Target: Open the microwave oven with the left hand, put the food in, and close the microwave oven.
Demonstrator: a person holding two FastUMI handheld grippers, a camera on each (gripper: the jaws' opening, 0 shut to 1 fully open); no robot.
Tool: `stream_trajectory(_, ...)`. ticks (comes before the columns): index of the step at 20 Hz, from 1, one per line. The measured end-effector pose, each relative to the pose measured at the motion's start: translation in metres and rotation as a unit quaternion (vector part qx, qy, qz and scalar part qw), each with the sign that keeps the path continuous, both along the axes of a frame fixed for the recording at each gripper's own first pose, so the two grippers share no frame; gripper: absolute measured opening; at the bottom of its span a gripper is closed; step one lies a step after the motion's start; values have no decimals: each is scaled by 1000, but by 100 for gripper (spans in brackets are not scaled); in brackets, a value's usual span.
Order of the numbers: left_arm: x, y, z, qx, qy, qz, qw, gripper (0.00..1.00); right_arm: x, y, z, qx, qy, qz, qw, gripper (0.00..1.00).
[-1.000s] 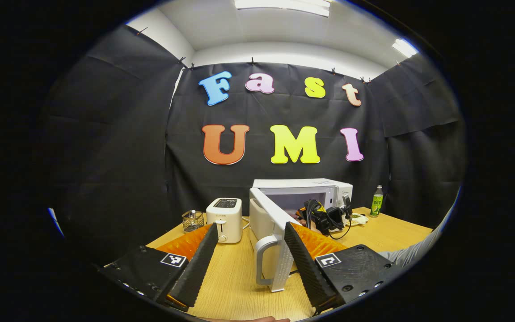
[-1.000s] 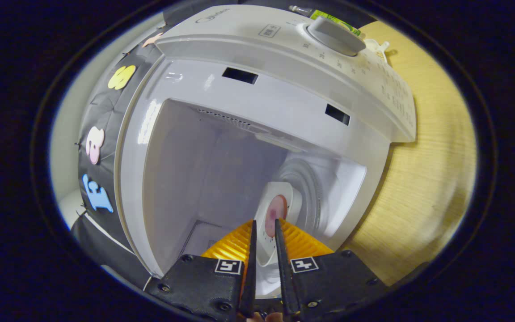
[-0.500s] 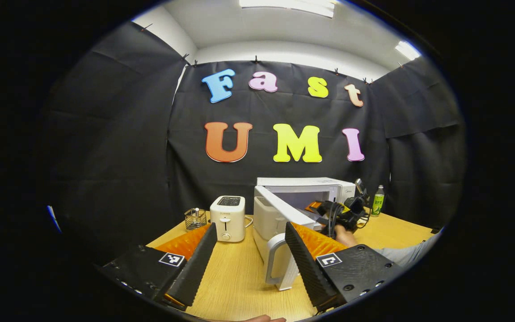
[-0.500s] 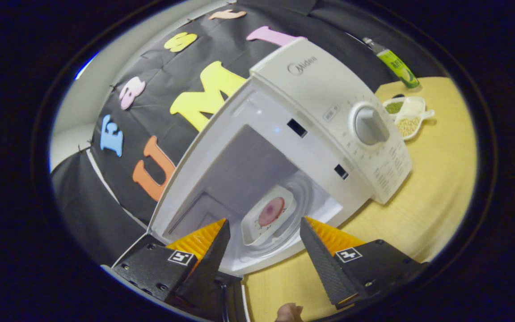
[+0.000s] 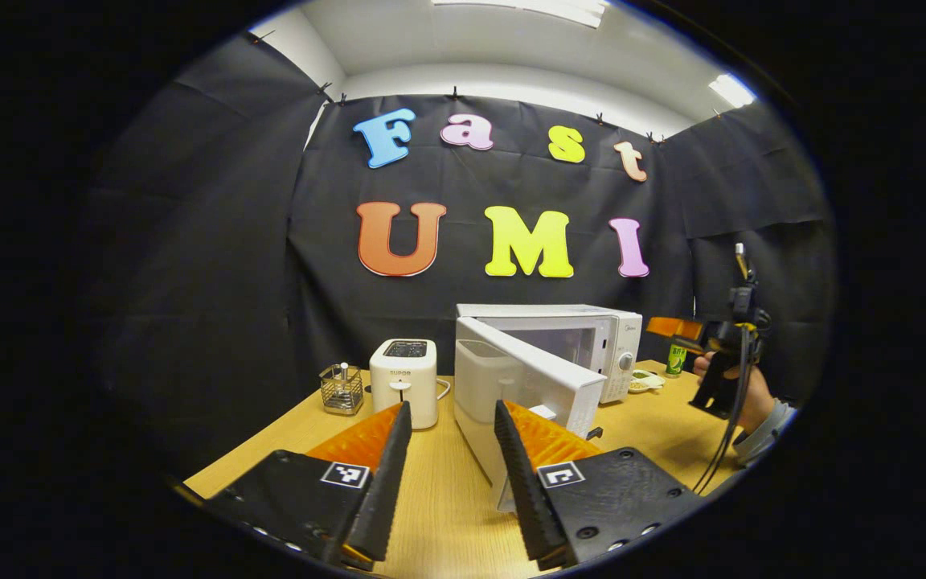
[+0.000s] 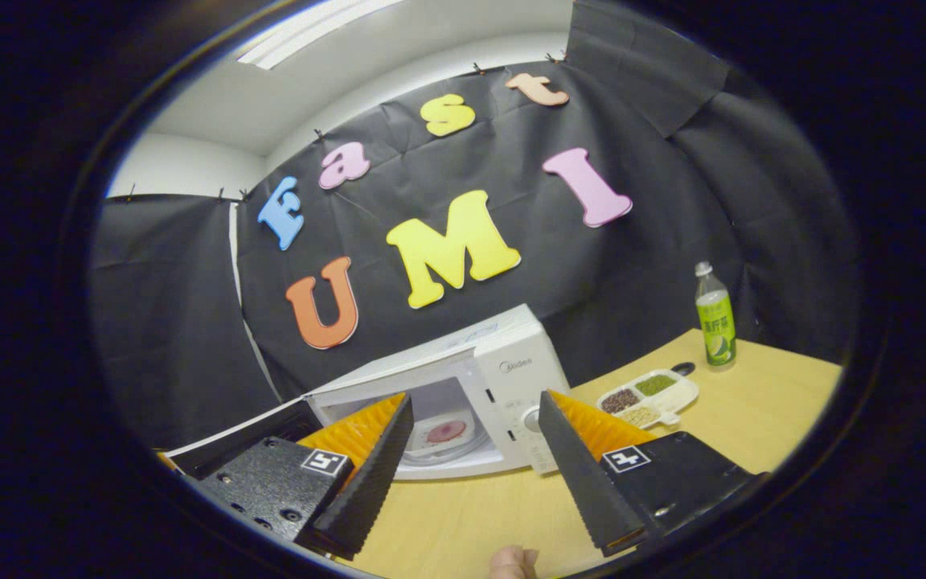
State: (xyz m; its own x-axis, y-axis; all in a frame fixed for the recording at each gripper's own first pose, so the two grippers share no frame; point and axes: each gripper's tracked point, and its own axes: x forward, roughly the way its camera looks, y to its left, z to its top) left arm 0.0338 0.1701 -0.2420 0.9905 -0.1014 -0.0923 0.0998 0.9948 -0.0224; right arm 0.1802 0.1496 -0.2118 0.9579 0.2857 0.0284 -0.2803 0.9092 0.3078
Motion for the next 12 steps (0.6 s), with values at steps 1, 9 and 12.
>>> stream_trajectory(1, 4, -1, -7, -2, 6, -5, 1000, 33, -12, -17, 9, -9, -10, -9, 1000, 99)
stream_trajectory(9, 32, -28, -50, -16, 28, -88, 996, 2, -111, -81, 60, -53, -69, 22, 996, 99)
stream_trajectory(12, 34, -42, -51, -17, 17, -107, 994, 1, -143, -97, 56, -73, -59, 29, 995, 99)
